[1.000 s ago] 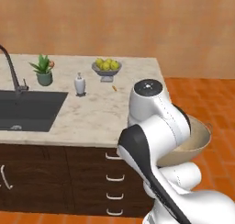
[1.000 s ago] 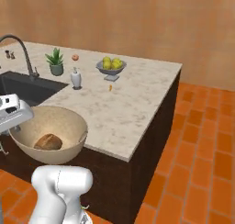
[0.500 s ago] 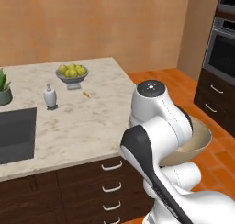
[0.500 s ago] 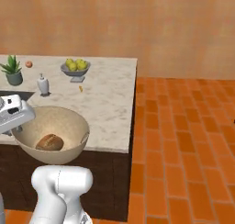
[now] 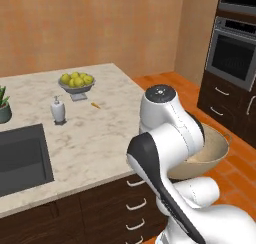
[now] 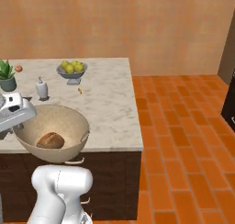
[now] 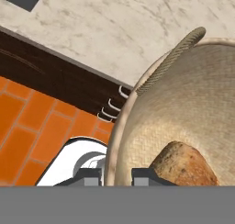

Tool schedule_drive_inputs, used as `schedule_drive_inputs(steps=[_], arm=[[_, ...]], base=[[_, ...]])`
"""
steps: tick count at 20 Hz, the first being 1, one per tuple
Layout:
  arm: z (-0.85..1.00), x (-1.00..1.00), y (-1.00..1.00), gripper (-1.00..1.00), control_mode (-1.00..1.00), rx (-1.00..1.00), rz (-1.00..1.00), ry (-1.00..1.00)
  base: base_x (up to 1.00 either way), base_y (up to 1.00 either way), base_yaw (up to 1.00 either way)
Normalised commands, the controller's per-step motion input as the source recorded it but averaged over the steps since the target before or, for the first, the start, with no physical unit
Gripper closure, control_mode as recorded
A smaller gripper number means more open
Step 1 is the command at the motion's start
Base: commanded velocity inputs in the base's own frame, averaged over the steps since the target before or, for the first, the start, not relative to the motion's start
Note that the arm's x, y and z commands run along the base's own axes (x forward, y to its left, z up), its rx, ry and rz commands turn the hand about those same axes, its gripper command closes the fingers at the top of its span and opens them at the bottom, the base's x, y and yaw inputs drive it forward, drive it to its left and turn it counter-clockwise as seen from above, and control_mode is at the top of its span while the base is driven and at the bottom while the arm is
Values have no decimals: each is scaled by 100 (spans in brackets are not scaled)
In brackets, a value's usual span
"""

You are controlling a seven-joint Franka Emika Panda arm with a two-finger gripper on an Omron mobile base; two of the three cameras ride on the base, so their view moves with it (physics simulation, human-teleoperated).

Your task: Open the cabinet, pick up the bread from the cabinet and place it in the basket. Then move the basket to the dining counter.

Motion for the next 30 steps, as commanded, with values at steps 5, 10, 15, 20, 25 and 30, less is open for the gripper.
schedule_drive_inputs(steps=[5, 10, 15, 20, 25, 30], arm=[[0, 0, 0, 100, 100, 0, 0, 0], [0, 0, 0, 100, 100, 0, 0, 0], [0, 40, 4, 100, -100, 0, 0, 1], [-6, 81, 1, 100, -100, 0, 0, 1], [-54, 100, 0, 100, -100, 0, 1, 7], [-66, 100, 0, 100, -100, -1, 1, 6]], base=[[46, 23, 0], [42, 22, 0], [23, 8, 0], [0, 0, 0], [0, 0, 0], [0, 0, 0]])
